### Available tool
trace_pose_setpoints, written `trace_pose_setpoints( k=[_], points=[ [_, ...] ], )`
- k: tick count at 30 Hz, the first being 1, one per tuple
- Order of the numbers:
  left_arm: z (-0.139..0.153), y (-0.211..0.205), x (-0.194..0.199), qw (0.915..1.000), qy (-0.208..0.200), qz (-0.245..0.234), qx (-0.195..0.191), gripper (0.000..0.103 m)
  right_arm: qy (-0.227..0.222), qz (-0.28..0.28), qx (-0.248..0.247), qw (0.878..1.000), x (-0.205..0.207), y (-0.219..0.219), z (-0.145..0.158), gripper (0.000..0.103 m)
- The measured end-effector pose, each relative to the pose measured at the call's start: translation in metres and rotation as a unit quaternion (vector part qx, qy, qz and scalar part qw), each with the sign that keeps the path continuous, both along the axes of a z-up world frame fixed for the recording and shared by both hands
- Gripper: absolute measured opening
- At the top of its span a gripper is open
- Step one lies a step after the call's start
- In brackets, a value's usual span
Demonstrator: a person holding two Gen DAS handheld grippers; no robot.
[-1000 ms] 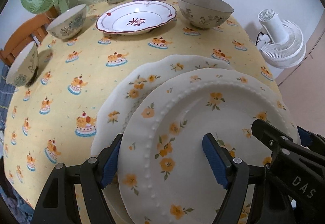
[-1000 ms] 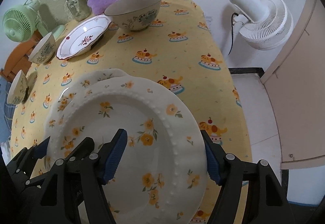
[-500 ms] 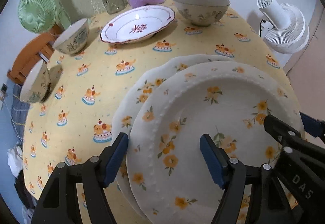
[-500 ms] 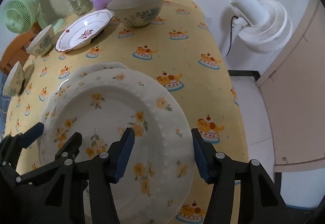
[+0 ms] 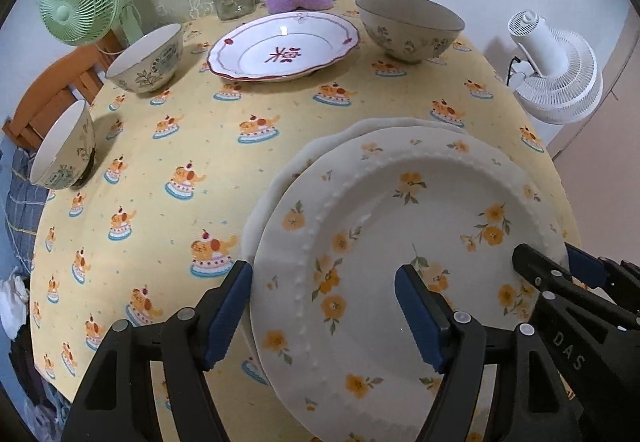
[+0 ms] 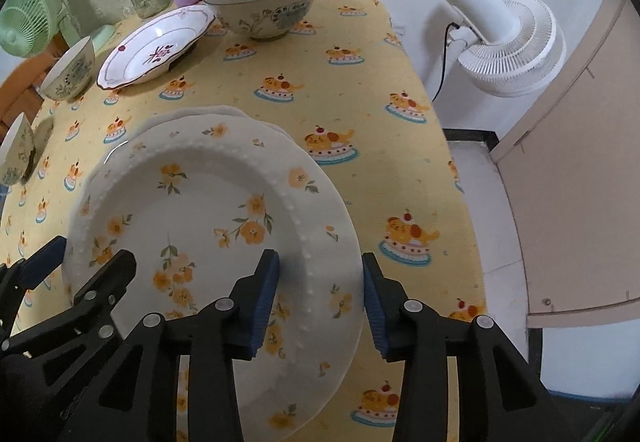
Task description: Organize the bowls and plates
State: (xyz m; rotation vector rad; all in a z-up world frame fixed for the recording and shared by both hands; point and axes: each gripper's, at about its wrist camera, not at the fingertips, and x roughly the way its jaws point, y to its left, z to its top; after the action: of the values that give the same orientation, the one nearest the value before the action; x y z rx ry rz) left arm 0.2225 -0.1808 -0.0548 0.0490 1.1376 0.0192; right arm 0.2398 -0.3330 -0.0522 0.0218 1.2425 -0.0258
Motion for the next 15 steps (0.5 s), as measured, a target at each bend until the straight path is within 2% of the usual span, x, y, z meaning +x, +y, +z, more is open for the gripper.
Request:
trace_pose_setpoints(
  k=[4, 8, 15],
  points=[
    [-0.001, 0.013, 0.005, 0.9997, 0.013, 0.017, -0.015, 0.076, -0.005, 0.009, -0.017, 1.000, 0.005, 0.013, -0.002, 0.048],
    [-0.004, 0.011, 0.005, 0.9998, 0.016, 0.012, -0.008, 0.076, -0.010, 0.010, -0.022, 1.000, 0.009, 0.017, -0.003, 0.052],
    [-0.002, 0.014, 0.005, 0.9996, 0.013, 0.016, -0.017, 0.078, -0.011, 0.020, -0.015, 1.000, 0.014, 0.017, -0.003, 0.053]
  ],
)
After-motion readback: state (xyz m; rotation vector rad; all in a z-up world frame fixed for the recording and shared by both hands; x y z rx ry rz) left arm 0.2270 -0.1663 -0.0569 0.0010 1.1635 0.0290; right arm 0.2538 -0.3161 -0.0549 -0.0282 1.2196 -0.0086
